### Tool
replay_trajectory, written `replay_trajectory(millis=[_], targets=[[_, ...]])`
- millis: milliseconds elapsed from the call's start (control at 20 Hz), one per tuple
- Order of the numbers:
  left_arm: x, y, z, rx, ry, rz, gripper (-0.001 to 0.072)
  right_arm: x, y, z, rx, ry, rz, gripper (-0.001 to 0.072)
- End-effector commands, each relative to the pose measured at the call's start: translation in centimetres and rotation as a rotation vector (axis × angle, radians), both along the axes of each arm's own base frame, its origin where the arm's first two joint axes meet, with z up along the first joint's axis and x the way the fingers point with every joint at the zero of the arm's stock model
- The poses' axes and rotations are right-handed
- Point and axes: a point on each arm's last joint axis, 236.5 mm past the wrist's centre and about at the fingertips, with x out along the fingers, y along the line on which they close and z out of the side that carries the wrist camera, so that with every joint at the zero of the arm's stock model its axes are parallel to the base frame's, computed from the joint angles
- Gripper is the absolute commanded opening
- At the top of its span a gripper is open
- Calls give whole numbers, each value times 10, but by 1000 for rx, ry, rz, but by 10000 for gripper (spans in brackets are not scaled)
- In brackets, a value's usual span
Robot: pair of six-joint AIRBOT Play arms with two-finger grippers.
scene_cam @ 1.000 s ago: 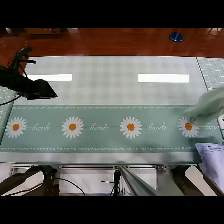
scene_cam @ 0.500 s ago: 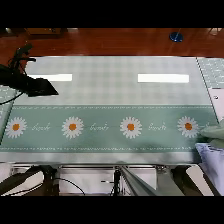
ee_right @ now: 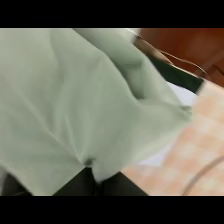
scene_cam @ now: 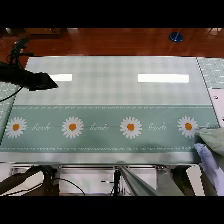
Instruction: Fold the shirts.
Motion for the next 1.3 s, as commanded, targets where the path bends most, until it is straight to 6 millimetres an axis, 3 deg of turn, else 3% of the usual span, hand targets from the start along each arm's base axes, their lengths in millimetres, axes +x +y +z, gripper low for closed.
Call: replay_trajectory(millis=[0, 200, 400, 700, 950, 1050, 1100, 1250], targets=[[7, 2, -4, 5, -13, 10, 481, -69, 7, -6, 13, 323, -85, 27], [10, 5, -9, 16, -5, 13, 481, -105, 13, -11, 44, 492, -128, 27], [9, 10, -12, 38, -1, 14, 481, -136, 26, -33, 103, 500, -224, 27], [10, 10, -13, 37, 1, 14, 480, -152, 14, -51, 103, 557, -176, 27], [9, 9, -12, 35, 2, 17, 480, -150, 3, -84, 176, 579, -121, 41], [10, 10, -11, 32, 4, 27, 480, -148, -13, -87, 100, 558, -113, 482], [10, 10, -12, 32, 4, 26, 480, -149, -18, -85, 82, 567, -101, 522], [10, 10, -12, 32, 6, 26, 480, -174, -28, -68, -22, 643, -184, 522]])
